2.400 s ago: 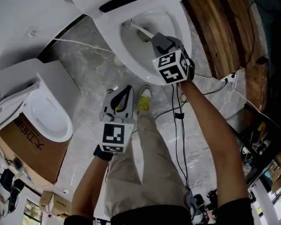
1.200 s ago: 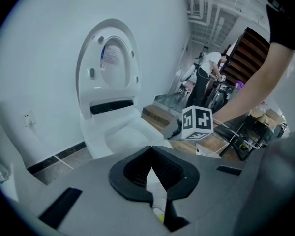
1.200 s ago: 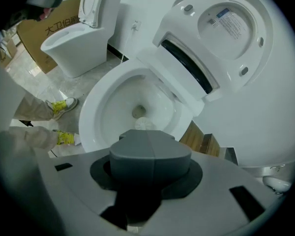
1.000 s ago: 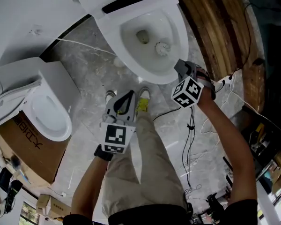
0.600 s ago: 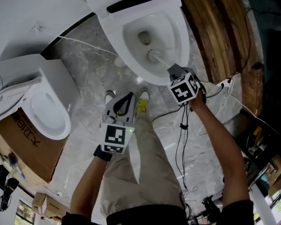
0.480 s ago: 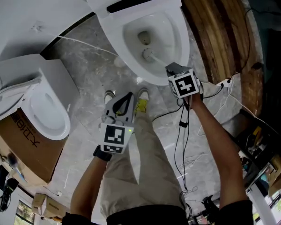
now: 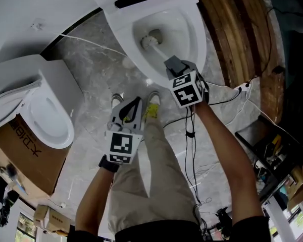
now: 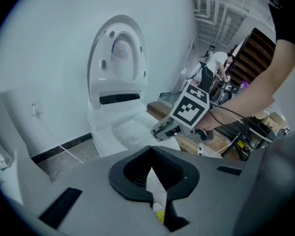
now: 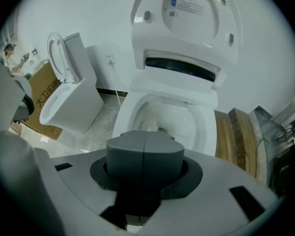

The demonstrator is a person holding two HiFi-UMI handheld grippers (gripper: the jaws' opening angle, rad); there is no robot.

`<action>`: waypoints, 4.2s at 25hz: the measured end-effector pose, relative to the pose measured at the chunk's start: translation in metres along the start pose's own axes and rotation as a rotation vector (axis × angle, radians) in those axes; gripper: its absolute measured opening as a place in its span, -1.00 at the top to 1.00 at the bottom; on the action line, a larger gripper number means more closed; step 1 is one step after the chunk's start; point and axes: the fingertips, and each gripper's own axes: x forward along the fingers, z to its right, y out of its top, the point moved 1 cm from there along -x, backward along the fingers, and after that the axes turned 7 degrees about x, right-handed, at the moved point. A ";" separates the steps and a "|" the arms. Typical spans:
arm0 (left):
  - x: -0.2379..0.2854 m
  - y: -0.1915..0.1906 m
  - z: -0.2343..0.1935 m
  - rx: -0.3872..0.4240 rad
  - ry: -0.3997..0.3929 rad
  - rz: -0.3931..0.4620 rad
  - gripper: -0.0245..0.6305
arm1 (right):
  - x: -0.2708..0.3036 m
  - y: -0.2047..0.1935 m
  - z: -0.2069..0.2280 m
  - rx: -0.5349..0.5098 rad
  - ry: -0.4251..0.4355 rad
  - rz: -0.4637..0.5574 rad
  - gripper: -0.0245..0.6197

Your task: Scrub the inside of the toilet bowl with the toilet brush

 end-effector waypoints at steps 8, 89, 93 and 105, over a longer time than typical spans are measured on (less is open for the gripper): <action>0.004 0.001 -0.009 -0.016 0.022 0.001 0.87 | 0.030 0.050 0.011 -0.261 -0.128 0.056 0.44; 0.075 0.011 -0.035 -0.042 0.050 -0.032 0.87 | 0.152 0.014 0.057 -0.498 -0.123 -0.236 0.42; 0.079 0.020 -0.031 -0.027 0.043 -0.021 0.87 | 0.147 0.027 0.060 -0.520 -0.068 -0.299 0.42; 0.077 0.009 -0.027 -0.043 0.048 -0.033 0.87 | 0.141 0.014 0.061 -0.434 -0.009 -0.335 0.41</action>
